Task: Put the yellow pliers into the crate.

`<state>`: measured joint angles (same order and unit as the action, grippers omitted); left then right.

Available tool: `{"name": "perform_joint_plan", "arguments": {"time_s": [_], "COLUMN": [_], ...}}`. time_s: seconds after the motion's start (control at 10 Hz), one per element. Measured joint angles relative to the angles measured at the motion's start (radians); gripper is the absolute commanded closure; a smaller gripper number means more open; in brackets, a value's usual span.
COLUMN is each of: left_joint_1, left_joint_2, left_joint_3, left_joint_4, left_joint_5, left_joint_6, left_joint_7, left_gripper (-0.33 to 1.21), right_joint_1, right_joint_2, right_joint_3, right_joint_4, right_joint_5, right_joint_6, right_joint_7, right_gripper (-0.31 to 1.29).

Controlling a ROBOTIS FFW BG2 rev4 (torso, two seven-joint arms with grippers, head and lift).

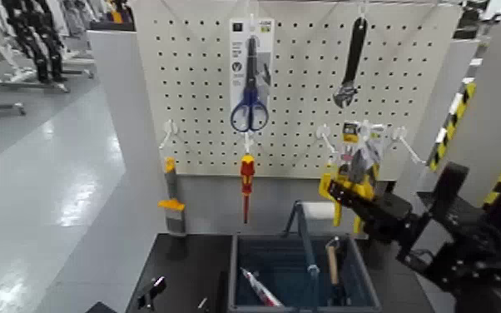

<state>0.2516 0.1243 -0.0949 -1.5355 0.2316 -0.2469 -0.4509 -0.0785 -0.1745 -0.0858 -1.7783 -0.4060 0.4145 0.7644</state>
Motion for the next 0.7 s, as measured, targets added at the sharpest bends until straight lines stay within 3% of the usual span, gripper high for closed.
{"name": "perform_joint_plan", "arguments": {"time_s": [0.3, 0.7], "left_joint_1": [0.000, 0.000], "left_joint_2": [0.001, 0.003], "left_joint_3": [-0.002, -0.003], "left_joint_4": [0.000, 0.000], "left_joint_5": [0.000, 0.000], "left_joint_6": [0.000, 0.000], "left_joint_7": [0.002, 0.003], "left_gripper": [0.11, 0.11], "right_joint_1": [0.069, 0.133], "right_joint_2": [0.016, 0.036], "right_joint_3": [0.020, -0.005], "right_joint_4": [-0.018, -0.021], "right_joint_5": [0.049, 0.112], "right_joint_6": [0.025, 0.048], "right_joint_7": [-0.012, -0.011], "right_gripper": [1.13, 1.13]}}
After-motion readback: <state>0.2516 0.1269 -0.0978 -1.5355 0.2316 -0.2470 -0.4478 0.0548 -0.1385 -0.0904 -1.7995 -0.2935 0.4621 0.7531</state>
